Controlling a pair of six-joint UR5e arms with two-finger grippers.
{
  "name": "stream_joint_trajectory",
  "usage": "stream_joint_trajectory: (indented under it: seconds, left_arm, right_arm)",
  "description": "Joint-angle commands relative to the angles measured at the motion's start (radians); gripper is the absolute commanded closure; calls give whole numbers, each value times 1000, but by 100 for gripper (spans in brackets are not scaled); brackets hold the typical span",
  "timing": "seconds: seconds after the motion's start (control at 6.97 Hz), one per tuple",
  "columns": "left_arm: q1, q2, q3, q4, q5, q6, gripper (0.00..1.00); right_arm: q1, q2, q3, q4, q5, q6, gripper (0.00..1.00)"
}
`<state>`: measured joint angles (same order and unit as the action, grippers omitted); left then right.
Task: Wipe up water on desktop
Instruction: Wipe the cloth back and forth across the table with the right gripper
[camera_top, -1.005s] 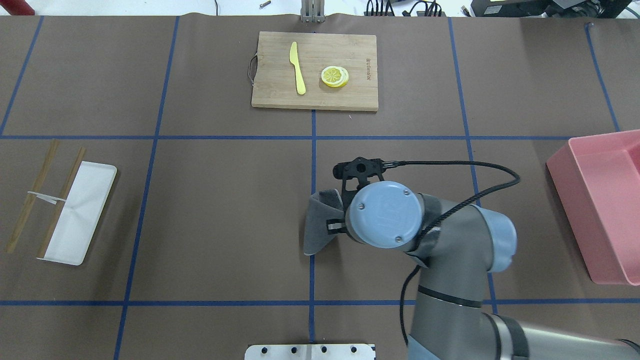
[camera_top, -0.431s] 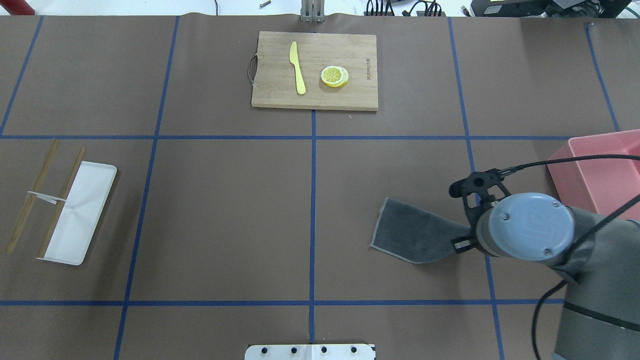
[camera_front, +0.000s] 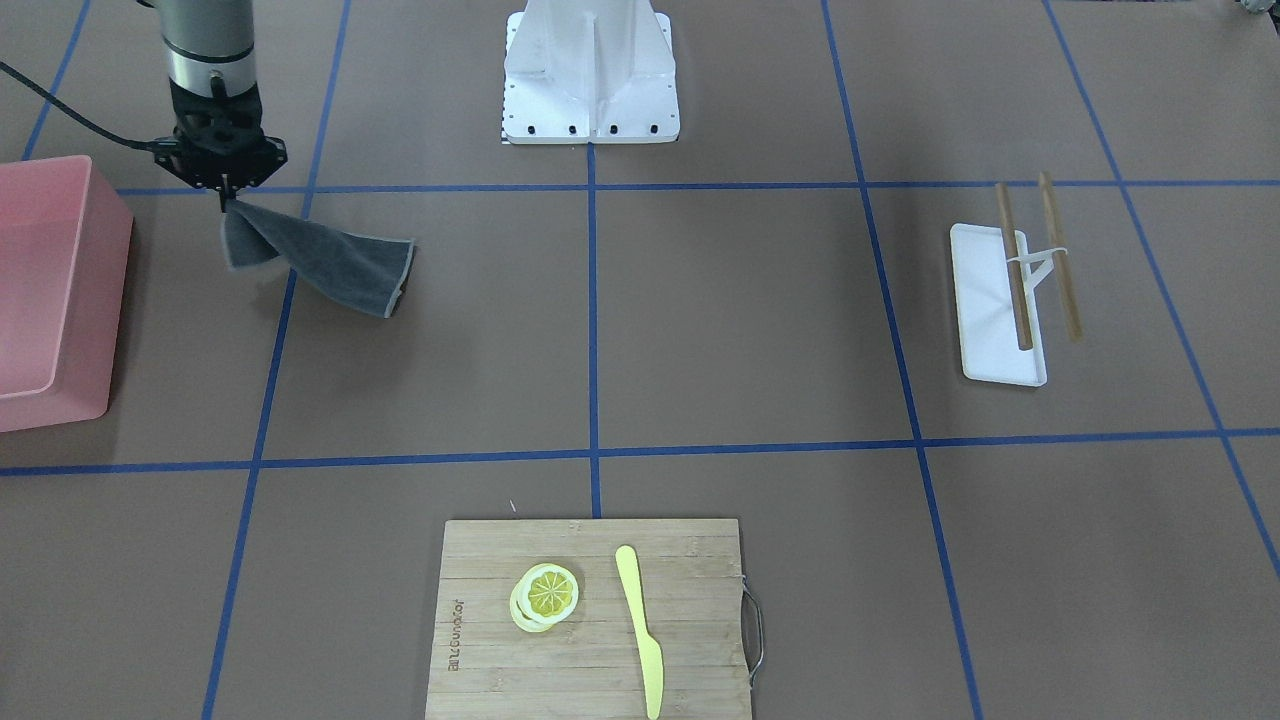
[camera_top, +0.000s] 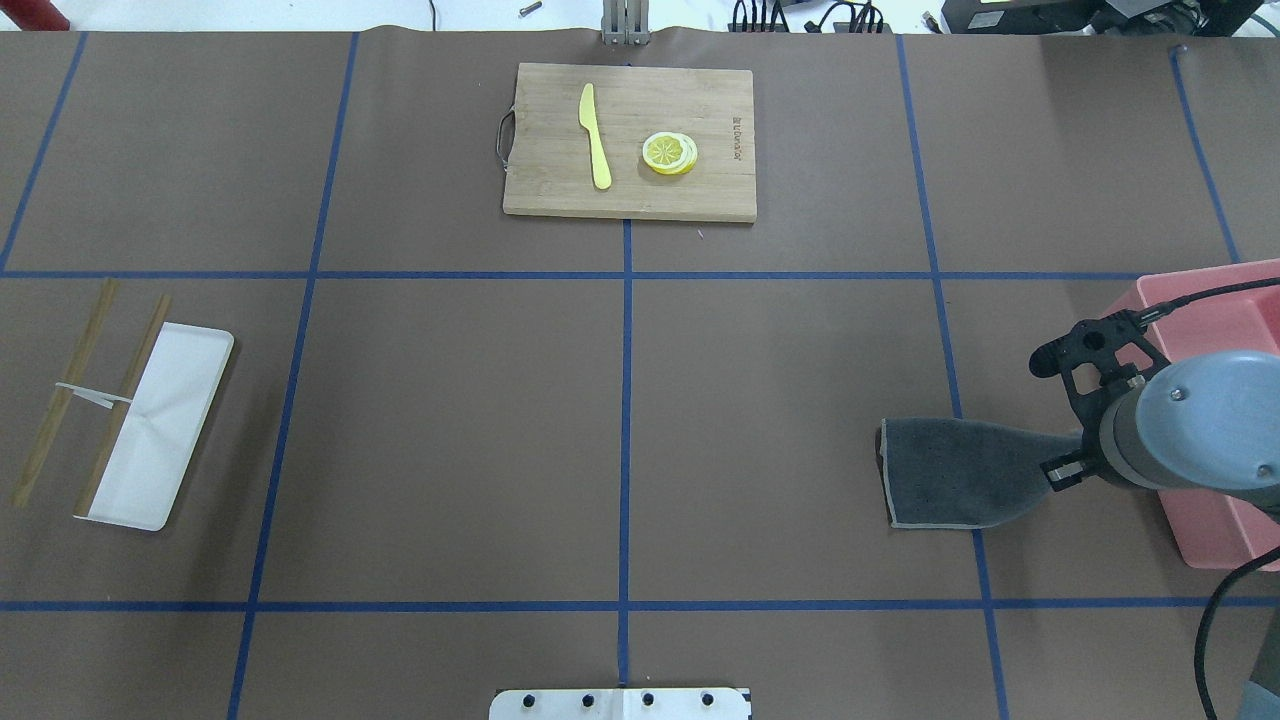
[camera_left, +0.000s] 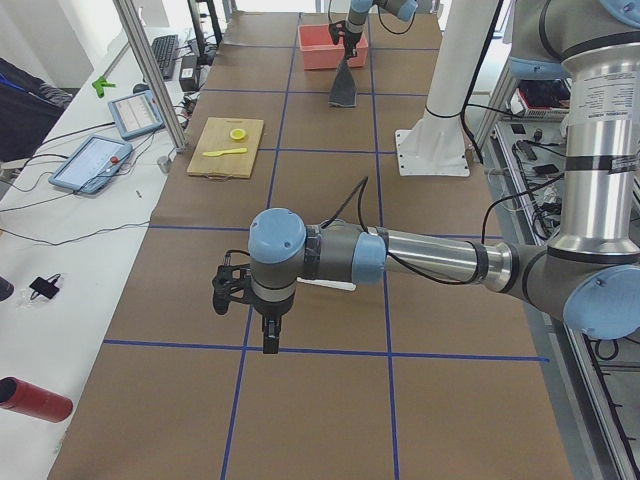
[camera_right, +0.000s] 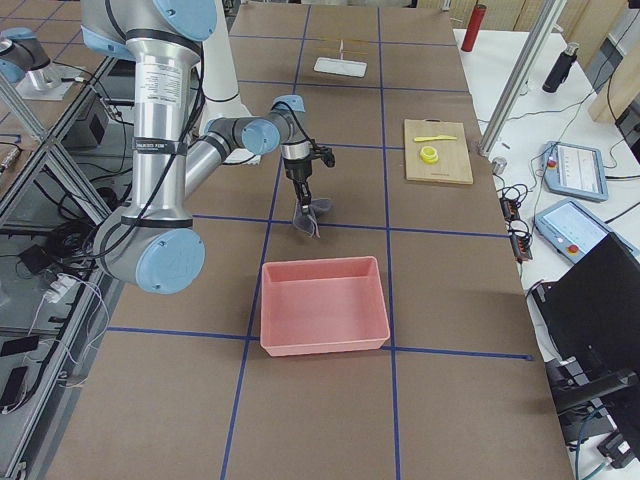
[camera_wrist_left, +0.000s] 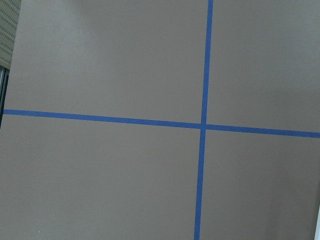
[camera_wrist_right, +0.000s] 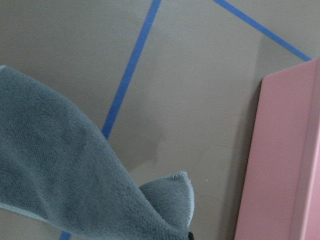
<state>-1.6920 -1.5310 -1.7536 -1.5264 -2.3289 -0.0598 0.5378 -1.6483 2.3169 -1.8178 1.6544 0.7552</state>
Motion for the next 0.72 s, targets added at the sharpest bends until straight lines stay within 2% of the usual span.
stream_joint_trajectory:
  seconds: [0.0, 0.43, 0.57]
  left_arm:
    - [0, -1, 2, 0, -1, 0, 1]
    - [3, -3, 5, 2, -1, 0, 1]
    - [5, -1, 5, 2, -1, 0, 1]
  right_arm:
    - [44, 103, -1, -5, 63, -25, 100]
    - [112, 359, 1, -23, 174, 2, 100]
    - [196, 424, 1, -93, 255, -2, 100]
